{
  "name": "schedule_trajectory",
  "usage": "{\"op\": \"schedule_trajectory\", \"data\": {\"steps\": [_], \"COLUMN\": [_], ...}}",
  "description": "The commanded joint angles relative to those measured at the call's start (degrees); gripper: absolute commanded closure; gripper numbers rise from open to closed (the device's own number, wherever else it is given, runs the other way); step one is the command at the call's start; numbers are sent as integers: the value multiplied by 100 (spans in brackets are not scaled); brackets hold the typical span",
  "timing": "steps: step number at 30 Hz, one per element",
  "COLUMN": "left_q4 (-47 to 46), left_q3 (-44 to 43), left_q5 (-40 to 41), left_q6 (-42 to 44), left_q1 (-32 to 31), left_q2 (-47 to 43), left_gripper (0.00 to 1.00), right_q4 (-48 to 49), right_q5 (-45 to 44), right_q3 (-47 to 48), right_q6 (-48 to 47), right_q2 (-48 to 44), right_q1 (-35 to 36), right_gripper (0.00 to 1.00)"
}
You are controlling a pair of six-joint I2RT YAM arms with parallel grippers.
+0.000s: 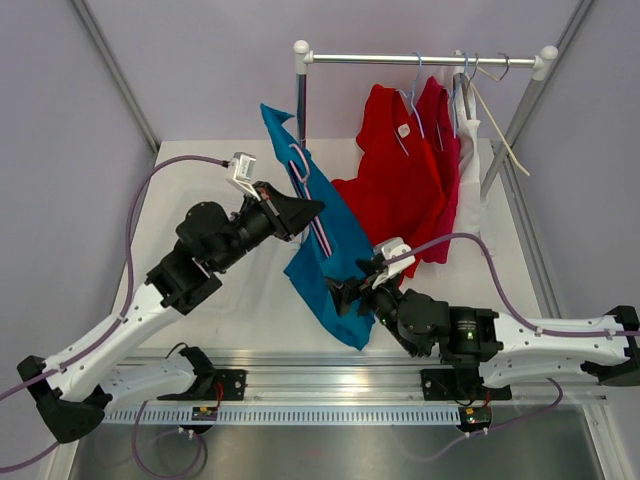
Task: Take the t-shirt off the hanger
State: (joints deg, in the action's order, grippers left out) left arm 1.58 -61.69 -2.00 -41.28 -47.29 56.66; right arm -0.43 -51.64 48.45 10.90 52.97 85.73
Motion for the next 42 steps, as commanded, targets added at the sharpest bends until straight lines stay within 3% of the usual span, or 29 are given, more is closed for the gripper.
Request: {"op": "schedule_trajectory", "data": {"steps": [1, 4, 7, 10, 13, 14, 17, 18, 19, 27, 31, 37, 38, 40, 41, 42], "left_q4": [-203, -176, 24, 193, 289, 316, 518, 570, 675, 1160, 1169, 844, 843, 843, 852, 861], "left_q3": [-141, -185, -299, -466, -581, -642, -817, -949, -1020, -1888, -2285, -2041, -1892, -1759, -1663, -1627], "left_q5": [315, 297, 445, 394, 236, 235, 25, -2, -54, 463, -8, -793, -758, -600, -582, -547], "left_q6": [199, 67, 128, 155, 67, 41, 14, 6, -3, 392, 226, -354, -303, -110, -56, -12], "left_q1": [71, 71, 71, 70, 71, 79, 79, 79, 79, 79, 79, 79, 79, 79, 79, 79], "left_q2": [-339, -550, -674, -806, -903, -938, -999, -991, -999, -1193, -1079, -912, -920, -947, -964, -964], "left_gripper": [100, 100, 100, 100, 100, 100, 100, 100, 100, 100, 100, 100, 100, 100, 100, 100], "right_q4": [-589, -976, -1038, -1039, -803, -714, -371, -370, -397, -555, -345, -300, -344, -344, -388, -571], "right_q5": [520, 1345, 2163, 2133, 1790, 1737, 1657, 1648, 1648, 1920, 1693, 981, 928, 997, 1067, 1294], "right_q3": [420, 420, 271, 25, -151, -203, -362, -362, -345, -651, -898, -258, 30, 208, 314, 358], "right_q6": [685, 1002, 1178, 1231, 1213, 1170, 1047, 1046, 1046, 1555, 1696, 1363, 1293, 1126, 1073, 1046], "right_q2": [-269, -419, -384, -217, -111, -103, -68, 2, 38, 258, 345, 1171, 1276, 1216, 1024, 883], "right_q1": [66, 75, 93, 119, 119, 119, 119, 110, 119, 128, 119, 119, 128, 128, 128, 128], "right_gripper": [16, 5, 3, 4, 28, 51, 74, 94, 100, 100, 100, 100, 95, 76, 57, 46]}}
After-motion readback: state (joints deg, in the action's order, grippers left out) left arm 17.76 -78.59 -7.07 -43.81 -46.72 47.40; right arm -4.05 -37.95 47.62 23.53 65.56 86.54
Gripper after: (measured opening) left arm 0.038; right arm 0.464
